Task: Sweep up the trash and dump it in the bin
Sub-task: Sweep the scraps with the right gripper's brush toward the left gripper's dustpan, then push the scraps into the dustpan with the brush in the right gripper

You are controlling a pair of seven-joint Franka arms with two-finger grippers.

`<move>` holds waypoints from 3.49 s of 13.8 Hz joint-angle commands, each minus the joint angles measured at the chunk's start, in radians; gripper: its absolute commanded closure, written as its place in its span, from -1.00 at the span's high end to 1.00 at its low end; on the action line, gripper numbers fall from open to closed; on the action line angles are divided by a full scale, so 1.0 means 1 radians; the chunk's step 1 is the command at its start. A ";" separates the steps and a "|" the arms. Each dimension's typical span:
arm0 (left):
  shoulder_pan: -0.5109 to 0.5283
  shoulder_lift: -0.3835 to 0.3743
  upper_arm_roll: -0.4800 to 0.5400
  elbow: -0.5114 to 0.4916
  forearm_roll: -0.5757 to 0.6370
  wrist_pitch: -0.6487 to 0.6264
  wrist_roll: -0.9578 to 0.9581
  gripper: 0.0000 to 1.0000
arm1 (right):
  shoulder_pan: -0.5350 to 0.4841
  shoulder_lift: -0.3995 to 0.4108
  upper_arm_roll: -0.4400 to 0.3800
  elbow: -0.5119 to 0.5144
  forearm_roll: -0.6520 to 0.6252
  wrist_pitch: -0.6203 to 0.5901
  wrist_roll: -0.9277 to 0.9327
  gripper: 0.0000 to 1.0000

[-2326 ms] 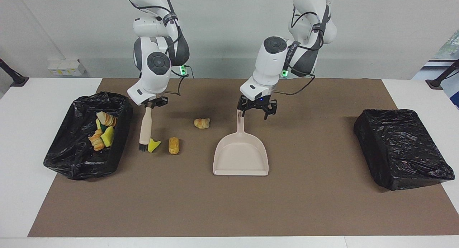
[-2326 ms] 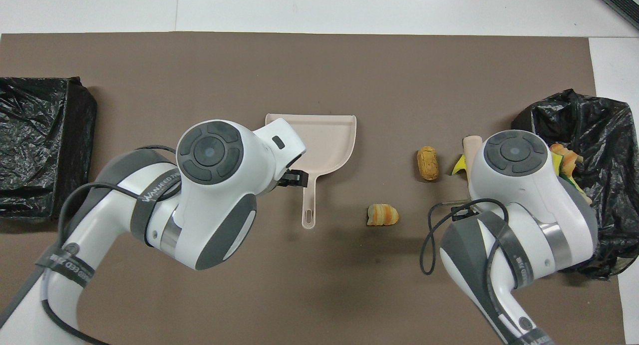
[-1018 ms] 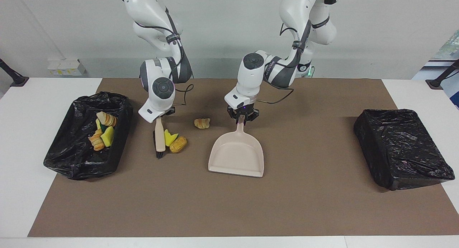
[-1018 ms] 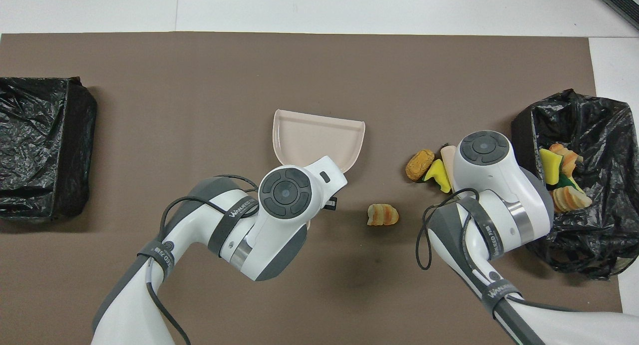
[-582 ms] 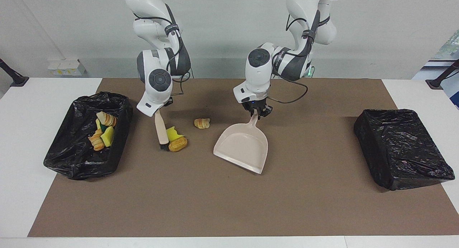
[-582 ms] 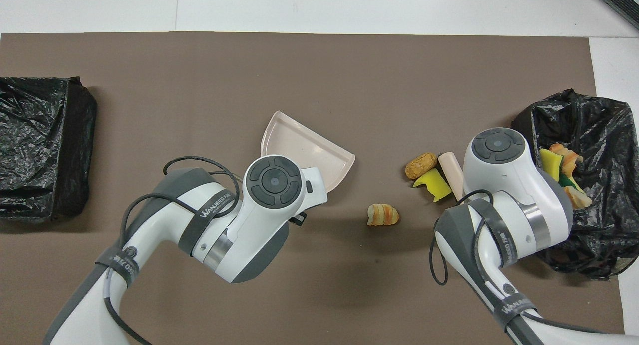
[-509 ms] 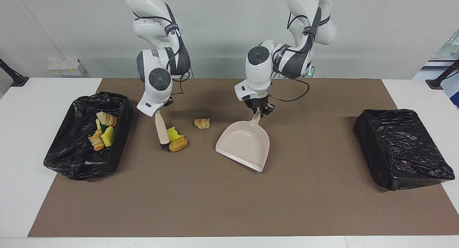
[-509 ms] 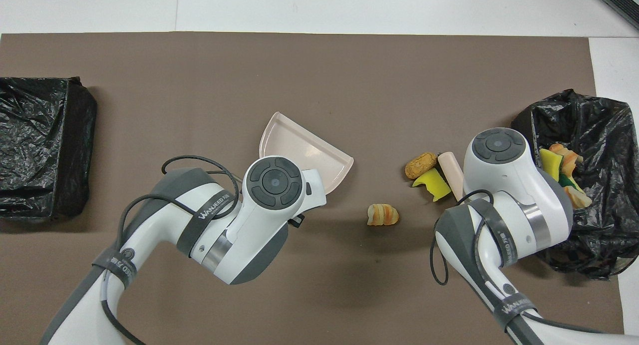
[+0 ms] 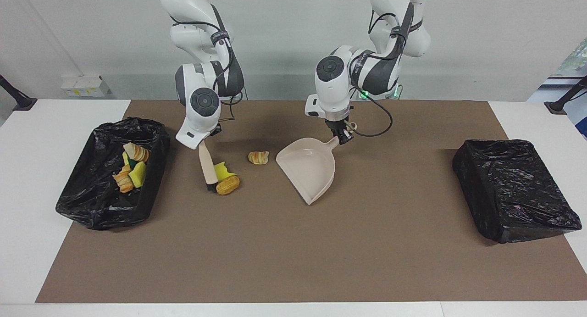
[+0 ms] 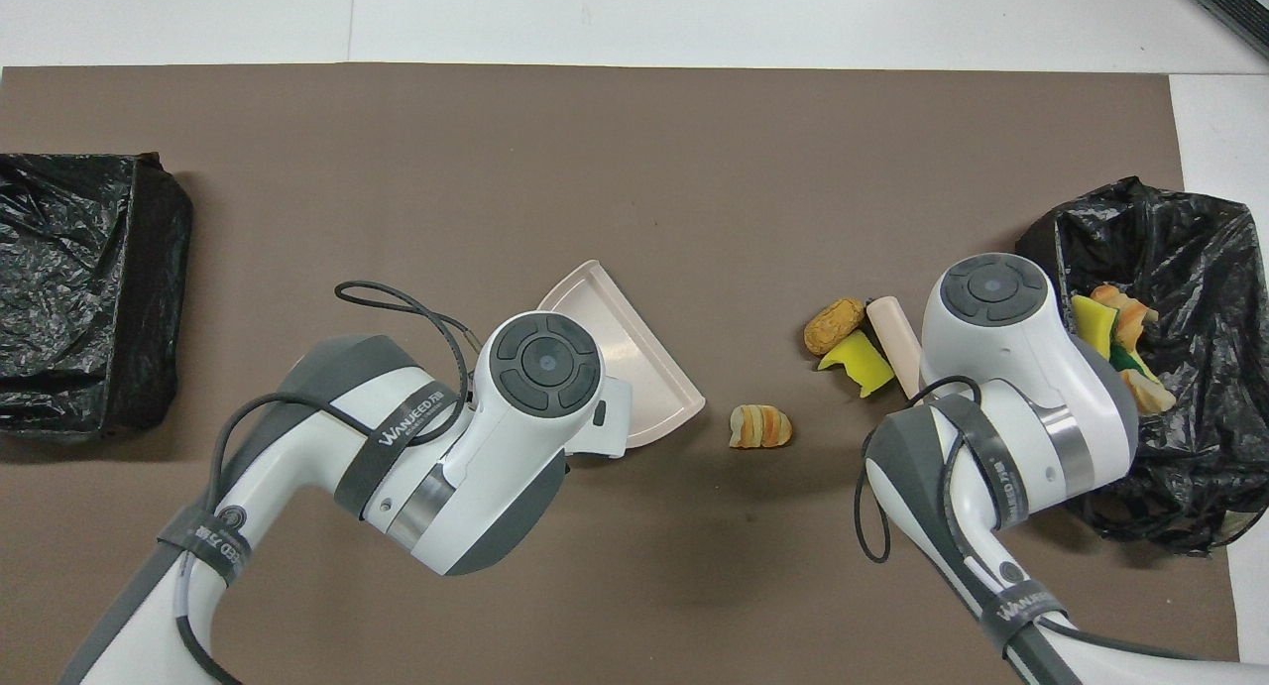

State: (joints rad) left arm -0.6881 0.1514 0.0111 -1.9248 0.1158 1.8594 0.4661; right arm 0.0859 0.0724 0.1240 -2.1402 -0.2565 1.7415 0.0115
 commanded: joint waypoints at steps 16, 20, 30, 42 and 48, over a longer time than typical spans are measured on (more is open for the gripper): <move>-0.065 -0.095 -0.013 -0.141 0.016 0.003 -0.081 -1.00 | 0.159 0.009 0.005 -0.087 0.285 0.194 0.308 -1.00; -0.057 -0.096 -0.013 -0.144 0.016 0.000 -0.081 -1.00 | 0.190 0.000 0.005 -0.093 0.484 0.194 0.292 -1.00; -0.030 -0.092 -0.013 -0.143 0.016 0.009 -0.075 -1.00 | 0.288 -0.037 0.006 -0.110 0.749 0.148 -0.069 -1.00; 0.004 -0.082 -0.008 -0.140 0.016 0.014 -0.078 -1.00 | 0.207 0.048 -0.004 0.156 0.257 -0.011 -0.070 -1.00; 0.010 -0.081 -0.008 -0.140 0.016 0.029 -0.078 -1.00 | 0.230 0.199 0.003 0.264 0.214 0.013 -0.036 -1.00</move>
State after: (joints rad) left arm -0.6874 0.0891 0.0060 -2.0350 0.1222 1.8597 0.4010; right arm 0.3023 0.2303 0.1165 -1.8921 -0.0329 1.7433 -0.0478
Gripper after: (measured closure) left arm 0.674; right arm 0.744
